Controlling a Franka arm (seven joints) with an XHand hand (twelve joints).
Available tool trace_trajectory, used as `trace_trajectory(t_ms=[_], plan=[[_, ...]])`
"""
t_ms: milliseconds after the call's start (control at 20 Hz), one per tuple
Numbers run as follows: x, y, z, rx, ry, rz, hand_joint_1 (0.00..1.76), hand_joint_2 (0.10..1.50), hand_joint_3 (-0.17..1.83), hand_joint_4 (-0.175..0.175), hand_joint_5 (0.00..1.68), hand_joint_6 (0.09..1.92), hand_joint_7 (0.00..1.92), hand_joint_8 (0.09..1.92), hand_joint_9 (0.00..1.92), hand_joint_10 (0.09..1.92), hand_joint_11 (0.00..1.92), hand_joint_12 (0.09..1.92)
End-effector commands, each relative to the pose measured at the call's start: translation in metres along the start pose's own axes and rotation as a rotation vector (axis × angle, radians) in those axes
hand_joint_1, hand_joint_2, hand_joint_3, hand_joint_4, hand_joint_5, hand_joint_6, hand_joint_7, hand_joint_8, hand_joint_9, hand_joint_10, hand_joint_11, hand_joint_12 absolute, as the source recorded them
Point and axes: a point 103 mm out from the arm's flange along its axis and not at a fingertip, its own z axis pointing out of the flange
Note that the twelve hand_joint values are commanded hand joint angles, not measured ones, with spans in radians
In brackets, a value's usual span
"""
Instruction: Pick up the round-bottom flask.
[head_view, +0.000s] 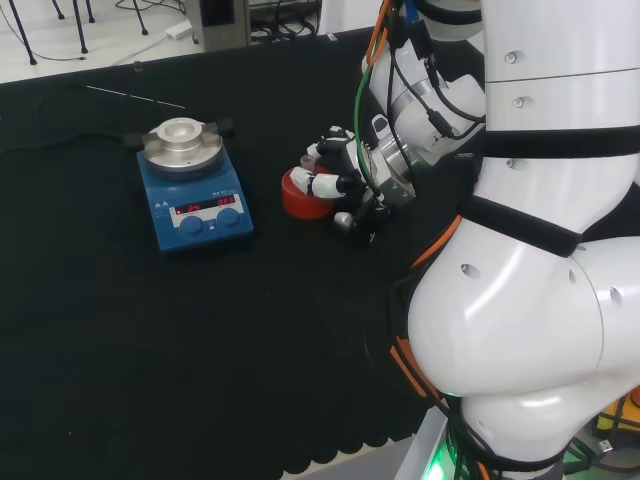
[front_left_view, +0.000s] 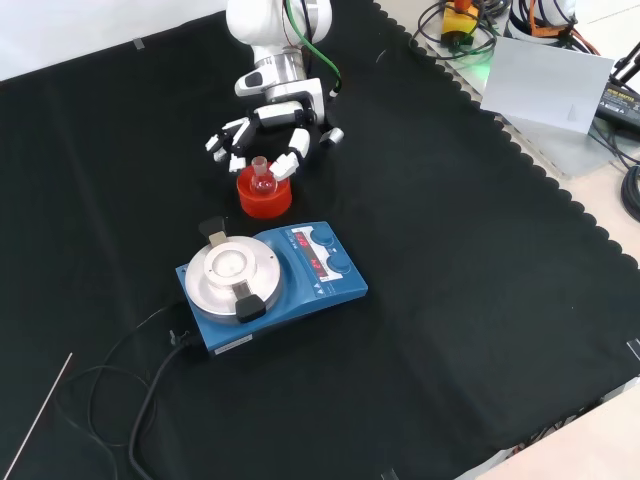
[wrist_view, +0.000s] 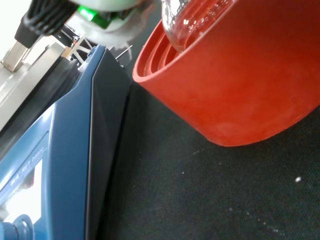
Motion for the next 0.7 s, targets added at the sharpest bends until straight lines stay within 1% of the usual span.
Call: trace_trajectory(t_ms=[50, 450, 600, 650, 700], plan=[[0.0019, 0.0007, 0.0002, -0.005, 0.003, -0.006, 0.89, 0.65, 0.51, 0.057, 0.78, 0.58, 0.15, 0.44, 0.32, 0.58, 0.0, 1.1], [0.0033, 0.0012, 0.0002, -0.021, -0.004, -0.015, 0.89, 0.68, 0.51, 0.061, 0.82, 0.6, 0.17, 0.44, 0.34, 0.58, 0.0, 1.13], [0.0042, 0.0011, -0.0004, -0.035, -0.012, -0.018, 0.9, 0.7, 0.52, 0.071, 0.93, 0.59, 0.2, 0.46, 0.37, 0.58, 0.0, 1.17], [0.0048, 0.001, -0.0007, -0.042, -0.015, -0.019, 0.96, 0.78, 0.43, 0.11, 1.01, 0.66, 0.2, 0.47, 0.38, 0.58, 0.0, 1.2], [0.0052, 0.0011, -0.001, -0.044, -0.019, -0.019, 1.0, 0.86, 0.32, 0.14, 1.06, 0.72, 0.21, 0.48, 0.4, 0.58, 0.0, 1.22]])
